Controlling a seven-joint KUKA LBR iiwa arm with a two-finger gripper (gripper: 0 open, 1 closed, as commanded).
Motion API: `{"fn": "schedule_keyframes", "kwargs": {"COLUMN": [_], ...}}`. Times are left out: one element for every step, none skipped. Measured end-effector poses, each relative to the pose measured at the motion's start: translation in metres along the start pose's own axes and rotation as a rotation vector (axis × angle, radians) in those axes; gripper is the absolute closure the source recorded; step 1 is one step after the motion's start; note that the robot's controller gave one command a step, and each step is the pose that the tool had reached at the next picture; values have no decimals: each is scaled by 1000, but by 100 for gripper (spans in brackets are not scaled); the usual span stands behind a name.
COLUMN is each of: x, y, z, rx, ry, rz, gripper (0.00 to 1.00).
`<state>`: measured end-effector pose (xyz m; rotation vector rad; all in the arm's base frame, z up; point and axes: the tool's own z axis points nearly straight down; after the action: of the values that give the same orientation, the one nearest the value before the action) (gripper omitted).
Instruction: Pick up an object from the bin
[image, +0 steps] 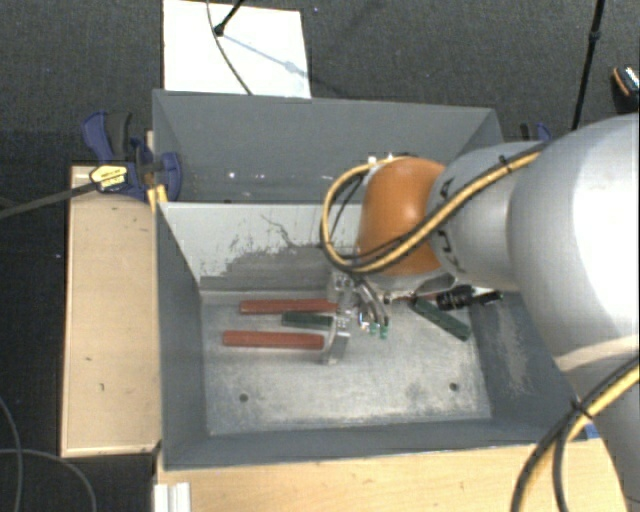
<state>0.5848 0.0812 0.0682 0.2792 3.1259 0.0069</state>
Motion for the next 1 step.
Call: {"fn": "schedule_keyframes", "kwargs": {"x": [-3], "y": [-5], "z": [-5], "rx": [2], "ry": [-4], "rz": [5], "gripper": [100]}}
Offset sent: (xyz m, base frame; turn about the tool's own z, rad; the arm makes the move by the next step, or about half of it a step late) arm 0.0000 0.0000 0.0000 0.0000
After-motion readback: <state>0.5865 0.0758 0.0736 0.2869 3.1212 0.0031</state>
